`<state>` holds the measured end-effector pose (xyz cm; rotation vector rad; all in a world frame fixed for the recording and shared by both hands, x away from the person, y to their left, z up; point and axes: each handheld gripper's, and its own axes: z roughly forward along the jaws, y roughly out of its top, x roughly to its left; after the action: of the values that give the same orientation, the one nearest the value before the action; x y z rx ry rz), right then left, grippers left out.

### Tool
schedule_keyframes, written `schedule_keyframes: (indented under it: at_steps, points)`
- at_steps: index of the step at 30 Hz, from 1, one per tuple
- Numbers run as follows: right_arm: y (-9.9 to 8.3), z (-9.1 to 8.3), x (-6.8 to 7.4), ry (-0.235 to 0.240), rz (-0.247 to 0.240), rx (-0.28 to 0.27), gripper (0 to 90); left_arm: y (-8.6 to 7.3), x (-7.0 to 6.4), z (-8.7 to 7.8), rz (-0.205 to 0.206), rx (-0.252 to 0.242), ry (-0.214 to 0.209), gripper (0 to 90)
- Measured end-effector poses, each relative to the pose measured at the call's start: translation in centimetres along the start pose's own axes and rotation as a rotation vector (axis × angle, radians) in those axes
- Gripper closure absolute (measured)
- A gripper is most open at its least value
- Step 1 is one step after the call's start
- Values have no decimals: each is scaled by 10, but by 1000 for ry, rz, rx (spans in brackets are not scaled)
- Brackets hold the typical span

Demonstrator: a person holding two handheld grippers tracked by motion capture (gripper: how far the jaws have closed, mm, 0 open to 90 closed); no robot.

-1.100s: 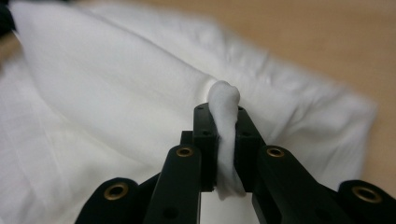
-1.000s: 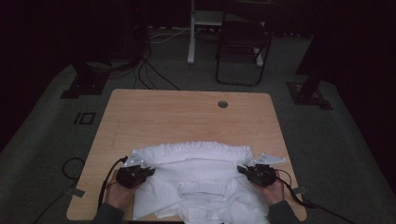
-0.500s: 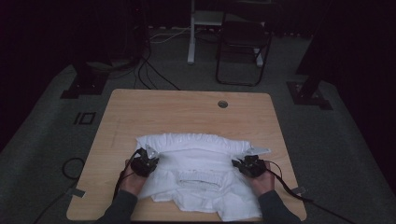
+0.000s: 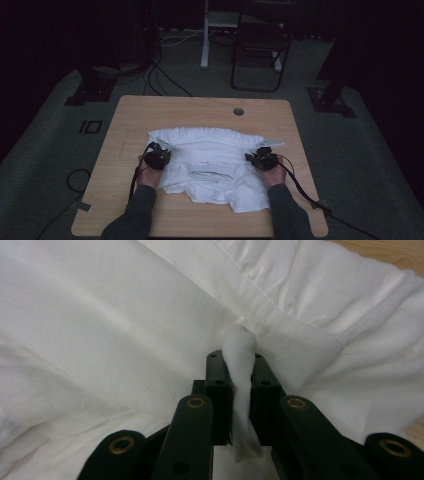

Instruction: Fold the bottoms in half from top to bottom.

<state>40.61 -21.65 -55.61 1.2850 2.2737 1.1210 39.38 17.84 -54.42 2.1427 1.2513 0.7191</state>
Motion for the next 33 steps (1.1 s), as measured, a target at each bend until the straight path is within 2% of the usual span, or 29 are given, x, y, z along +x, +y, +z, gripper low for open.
schedule_keyframes:
  at_steps: [2, 4, 7, 9, 10, 12, 14, 17, 19, 20, 21, 23, 25, 26, 28, 29, 31, 33]
  points:
    - [2, -7, -1, 7, -10, -19, 834, 1, 5, -9, -23, -33, -23, 869]
    - [5, -21, -2, 6, -16, -68, 841, 4, 11, -26, -62, -96, -51, 874]
    - [14, -48, -4, 12, -19, -161, 847, 12, 23, -61, -103, -216, -106, 876]
    - [20, -68, -2, -12, -41, -233, 850, 15, 24, -88, -95, -312, -131, 877]
    - [22, -78, -1, -22, -53, -270, 851, 14, 24, -99, -93, -343, -146, 876]
    - [22, -97, 3, -3, -56, -338, 851, 10, 24, -116, -90, -372, -179, 875]
    - [17, -113, 12, 6, -86, -364, 850, 0, 24, -125, -104, -382, -222, 874]
    - [-2, -124, 25, 37, -119, -348, 847, -20, 22, -127, -120, -352, -272, 867]
    - [-20, -124, 33, 45, -127, -308, 842, -34, 18, -122, -102, -296, -288, 841]
    - [-29, -121, 35, 55, -125, -278, 833, -40, 18, -117, -102, -264, -313, 799]
    - [-38, -117, 37, 57, -127, -237, 800, -45, 18, -114, -101, -248, -302, 739]
    - [-50, -113, 36, 85, -131, -179, 628, -46, 22, -115, -123, -254, -284, 613]
    - [-50, -119, 35, 75, -110, -226, 473, -38, 26, -120, -145, -298, -286, 586]
    - [-45, -124, 33, 75, -83, -266, 448, -30, 25, -123, -143, -310, -273, 576]
    - [-30, -133, 35, 72, -56, -330, 447, -13, 20, -124, -126, -322, -266, 575]
    - [-21, -134, 39, 62, -53, -343, 459, -4, 15, -123, -109, -324, -269, 575]
    - [-4, -128, 48, 57, -59, -354, 471, 14, 3, -116, -82, -317, -270, 575]
    - [12, -113, 58, 39, -69, -323, 488, 28, -11, -105, -63, -307, -289, 576]
